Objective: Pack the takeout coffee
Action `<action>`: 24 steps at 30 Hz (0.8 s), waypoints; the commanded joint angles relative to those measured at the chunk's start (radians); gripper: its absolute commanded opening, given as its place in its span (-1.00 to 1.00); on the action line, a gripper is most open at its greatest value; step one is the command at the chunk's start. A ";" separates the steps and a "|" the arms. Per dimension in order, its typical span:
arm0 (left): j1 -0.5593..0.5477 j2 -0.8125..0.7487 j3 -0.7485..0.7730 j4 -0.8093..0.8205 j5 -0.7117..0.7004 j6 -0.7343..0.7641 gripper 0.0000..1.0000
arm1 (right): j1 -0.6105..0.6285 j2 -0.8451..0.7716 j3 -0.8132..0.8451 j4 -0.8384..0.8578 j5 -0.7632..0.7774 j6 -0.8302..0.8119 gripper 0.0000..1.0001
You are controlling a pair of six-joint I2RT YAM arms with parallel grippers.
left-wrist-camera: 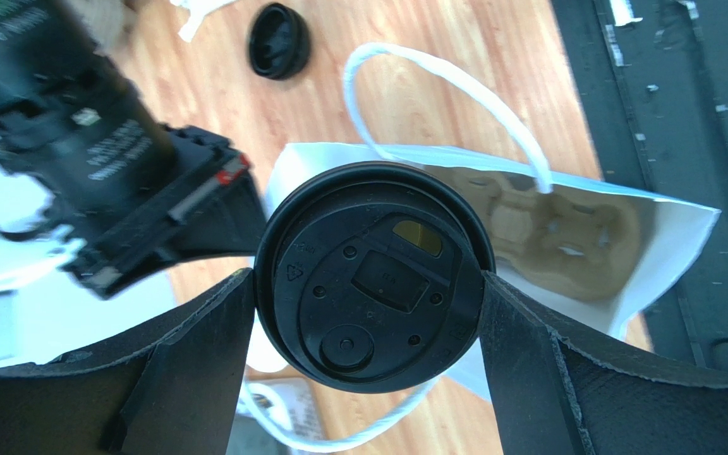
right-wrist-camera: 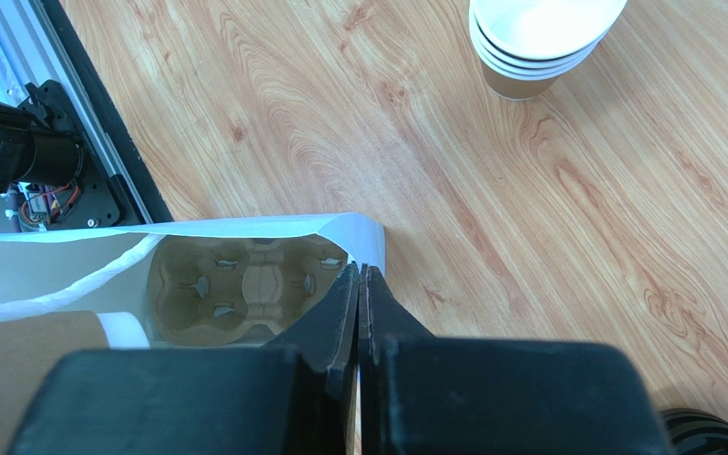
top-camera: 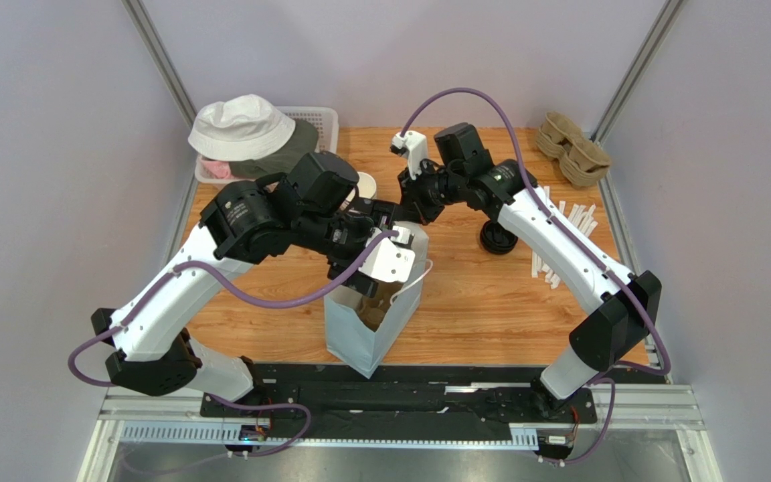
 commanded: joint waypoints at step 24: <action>0.076 -0.089 -0.387 0.145 -0.062 -0.269 -0.70 | 0.005 -0.279 -0.198 -0.106 -0.083 0.033 -1.00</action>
